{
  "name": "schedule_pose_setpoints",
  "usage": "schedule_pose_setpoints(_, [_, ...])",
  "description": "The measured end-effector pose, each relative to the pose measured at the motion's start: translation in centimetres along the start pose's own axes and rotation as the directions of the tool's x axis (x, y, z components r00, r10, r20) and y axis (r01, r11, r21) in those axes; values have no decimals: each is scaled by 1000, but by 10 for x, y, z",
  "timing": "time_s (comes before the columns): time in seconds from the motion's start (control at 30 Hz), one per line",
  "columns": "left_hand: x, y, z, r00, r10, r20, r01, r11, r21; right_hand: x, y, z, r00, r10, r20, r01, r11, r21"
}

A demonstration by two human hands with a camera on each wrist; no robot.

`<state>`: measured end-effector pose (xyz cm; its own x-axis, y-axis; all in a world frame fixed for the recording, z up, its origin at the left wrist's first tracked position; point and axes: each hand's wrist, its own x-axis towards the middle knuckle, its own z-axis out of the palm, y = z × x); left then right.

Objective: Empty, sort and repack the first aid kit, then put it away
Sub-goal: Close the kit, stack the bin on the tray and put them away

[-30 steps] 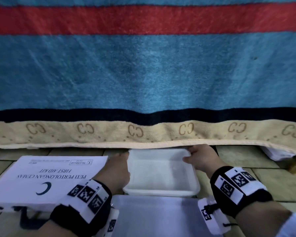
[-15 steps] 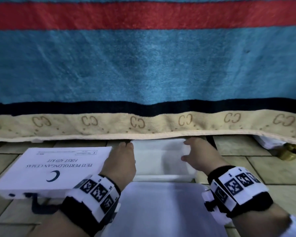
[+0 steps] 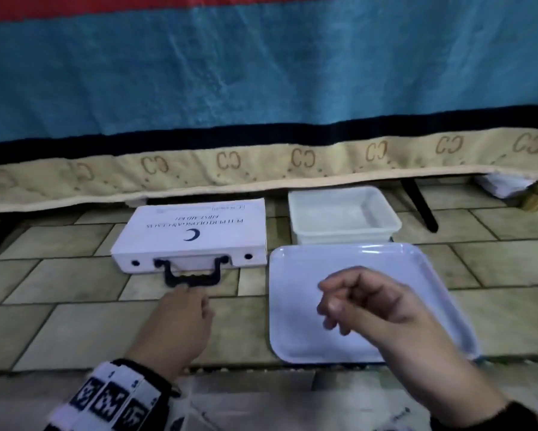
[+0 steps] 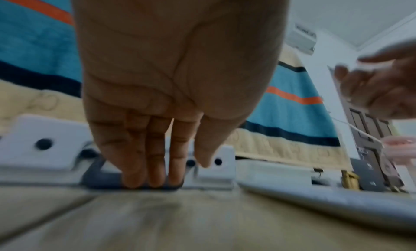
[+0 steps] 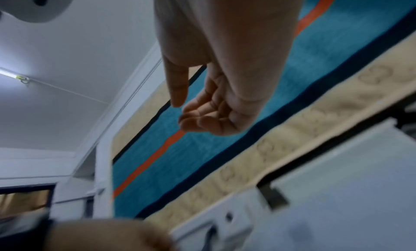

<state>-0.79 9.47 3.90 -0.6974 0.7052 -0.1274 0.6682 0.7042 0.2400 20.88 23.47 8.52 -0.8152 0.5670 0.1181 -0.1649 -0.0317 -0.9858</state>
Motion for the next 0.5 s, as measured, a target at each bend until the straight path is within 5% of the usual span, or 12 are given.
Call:
schedule_pose_setpoints(0.17, [-20,-24,28,994,57,95,-55,998,-15,-69,99,60,891,377,251,-398,916,38])
schedule_pose_setpoints(0.23, [-22,-28,31,985,75,155,-79,997,18,-86,151,66,836,530,142,-543,837,76])
schedule_pose_setpoints(0.3, [-24,-30,33,978,81,192,-89,995,34,-95,194,61,722,688,-78,-639,705,306])
schedule_pose_setpoints(0.4, [-25,-29,32,970,76,230,-87,996,38,-94,240,40,535,822,-194,-500,493,712])
schedule_pose_setpoints(0.5, [-25,-28,31,970,74,233,-85,996,39,-75,272,19,448,859,-246,-268,392,880])
